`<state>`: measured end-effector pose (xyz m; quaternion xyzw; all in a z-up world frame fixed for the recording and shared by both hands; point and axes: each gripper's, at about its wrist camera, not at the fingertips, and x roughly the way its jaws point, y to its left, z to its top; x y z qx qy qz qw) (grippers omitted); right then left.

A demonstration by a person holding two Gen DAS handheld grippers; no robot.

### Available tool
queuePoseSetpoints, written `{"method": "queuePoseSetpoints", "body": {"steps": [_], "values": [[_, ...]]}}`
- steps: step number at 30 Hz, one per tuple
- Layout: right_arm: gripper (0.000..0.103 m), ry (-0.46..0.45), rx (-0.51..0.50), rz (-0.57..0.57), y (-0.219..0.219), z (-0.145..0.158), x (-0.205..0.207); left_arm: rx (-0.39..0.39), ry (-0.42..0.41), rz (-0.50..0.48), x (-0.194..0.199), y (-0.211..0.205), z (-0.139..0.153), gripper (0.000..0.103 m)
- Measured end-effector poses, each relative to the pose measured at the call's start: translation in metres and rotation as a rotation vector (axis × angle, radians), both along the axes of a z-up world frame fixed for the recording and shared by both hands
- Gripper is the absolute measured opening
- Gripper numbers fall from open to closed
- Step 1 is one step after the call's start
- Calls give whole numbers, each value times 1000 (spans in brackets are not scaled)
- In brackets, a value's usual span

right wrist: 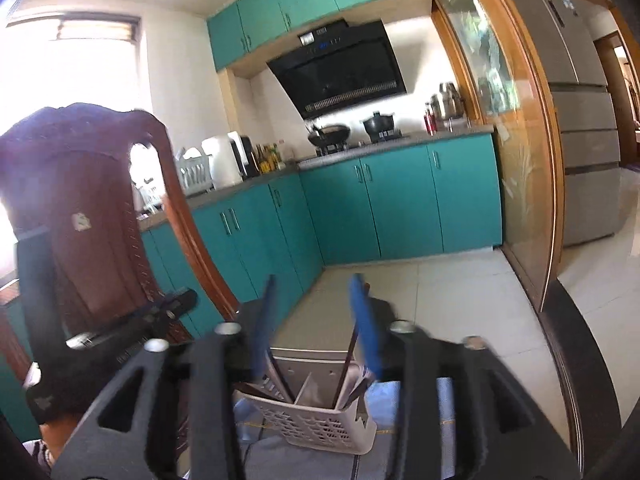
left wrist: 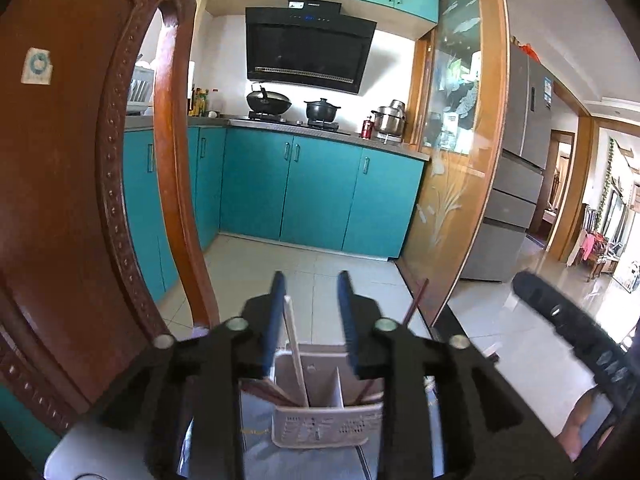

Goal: Organize utensils

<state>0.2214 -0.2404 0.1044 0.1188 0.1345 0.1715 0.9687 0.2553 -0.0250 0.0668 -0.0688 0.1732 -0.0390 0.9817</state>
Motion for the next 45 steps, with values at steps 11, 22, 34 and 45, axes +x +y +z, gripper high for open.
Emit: {"method": "queuePoseSetpoints", "body": {"steps": [11,22,34,45], "values": [[100,-136,-285,-161,-3,-55,-150,93,-10,4,-128,-19,-28,93],[100,-67,-302,-129,8,-67,-262,234,-51,55,-275,-26,-43,99],[100,-147,-287,-141,8,-50,-321,216,-98,37,-336,-19,-28,99],[100,-202,-322,-154,16,-42,-348,210,-124,18,-360,-20,-20,99]]}}
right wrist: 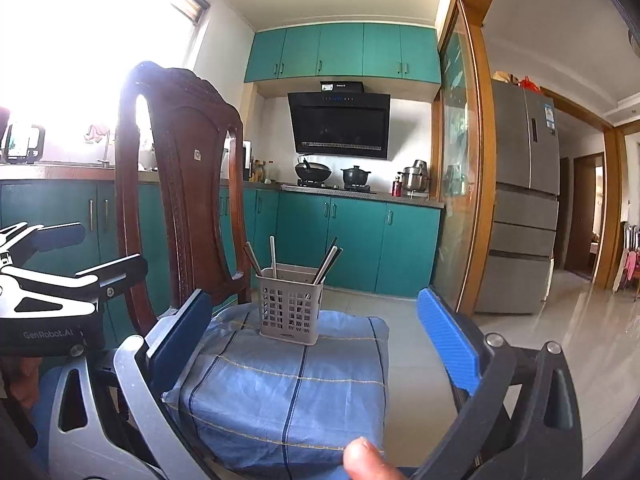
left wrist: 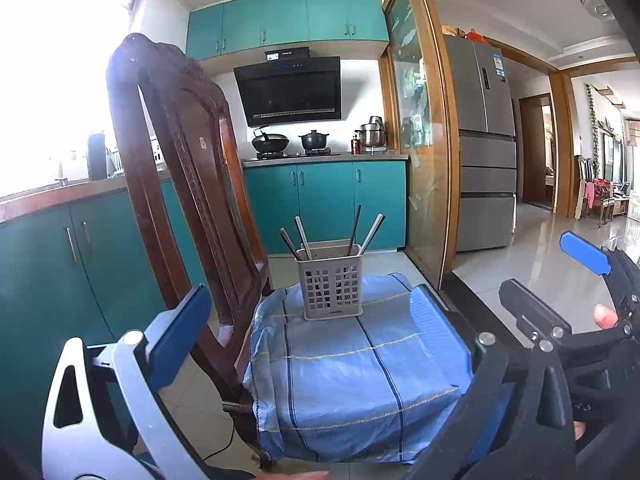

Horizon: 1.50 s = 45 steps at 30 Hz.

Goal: Organize utensils

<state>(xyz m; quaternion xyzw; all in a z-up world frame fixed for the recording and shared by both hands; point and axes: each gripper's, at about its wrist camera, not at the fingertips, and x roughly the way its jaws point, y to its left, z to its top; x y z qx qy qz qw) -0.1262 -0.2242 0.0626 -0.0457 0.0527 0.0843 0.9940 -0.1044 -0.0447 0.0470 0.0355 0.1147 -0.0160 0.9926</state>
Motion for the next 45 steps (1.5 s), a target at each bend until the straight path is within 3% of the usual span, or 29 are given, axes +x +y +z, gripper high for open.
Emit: {"method": "queuePoseSetpoints", "body": {"steps": [19,45], "values": [[100,-18,14,-25,-5,1,-9,-5,-22,0,-9,0,3,99],[100,13,-8,-22,5,-1,5,-8,9,3,3,0,-4,99]]}}
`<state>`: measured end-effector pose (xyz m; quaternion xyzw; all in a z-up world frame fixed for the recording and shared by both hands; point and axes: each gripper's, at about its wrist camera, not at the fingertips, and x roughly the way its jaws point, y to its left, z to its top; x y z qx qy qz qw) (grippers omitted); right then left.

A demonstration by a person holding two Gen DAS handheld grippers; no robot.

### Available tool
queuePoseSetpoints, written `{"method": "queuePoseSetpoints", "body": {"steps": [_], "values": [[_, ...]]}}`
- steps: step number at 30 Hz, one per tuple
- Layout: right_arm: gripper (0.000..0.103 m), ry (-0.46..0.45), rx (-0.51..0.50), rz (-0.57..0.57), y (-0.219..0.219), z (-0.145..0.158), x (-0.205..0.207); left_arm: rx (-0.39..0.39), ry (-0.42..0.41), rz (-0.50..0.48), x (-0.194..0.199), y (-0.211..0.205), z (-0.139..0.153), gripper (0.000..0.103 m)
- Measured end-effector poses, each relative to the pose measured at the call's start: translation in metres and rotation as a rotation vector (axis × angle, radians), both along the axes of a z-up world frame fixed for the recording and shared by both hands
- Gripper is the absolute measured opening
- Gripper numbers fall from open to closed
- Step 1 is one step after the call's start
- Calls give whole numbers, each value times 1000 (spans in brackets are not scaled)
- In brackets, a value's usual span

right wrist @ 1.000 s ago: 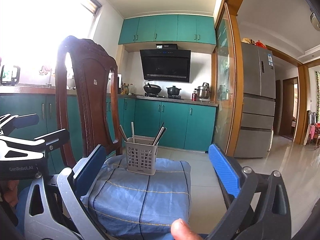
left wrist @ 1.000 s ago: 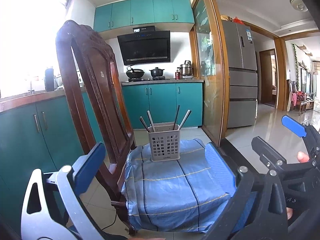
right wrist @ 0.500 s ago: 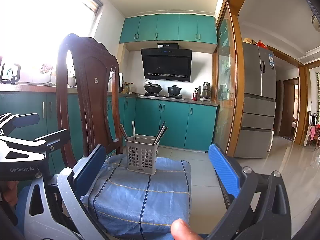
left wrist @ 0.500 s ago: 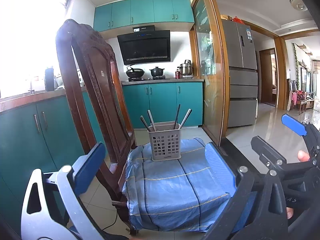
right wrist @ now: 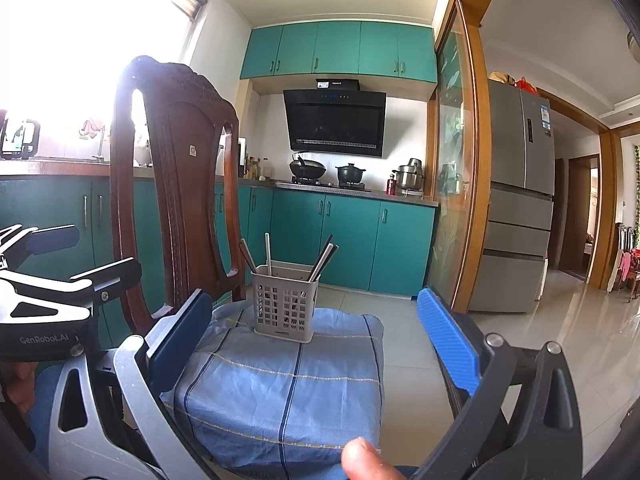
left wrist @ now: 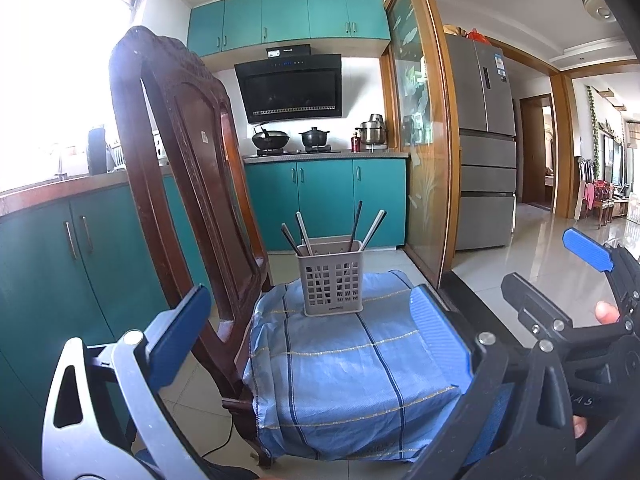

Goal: Organize utensils

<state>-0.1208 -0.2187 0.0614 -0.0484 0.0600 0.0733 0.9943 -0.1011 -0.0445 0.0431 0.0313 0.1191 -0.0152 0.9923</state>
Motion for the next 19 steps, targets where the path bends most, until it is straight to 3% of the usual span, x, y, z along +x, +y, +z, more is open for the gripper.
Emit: {"method": "queuePoseSetpoints", "body": {"steps": [13,19], "values": [[100,46,13,-6,0,-9,22,8,44,4,19,-6,-10,99],[100,102,17,-41,-3,-21,48,-15,118,0,46,-4,-24,99]]}}
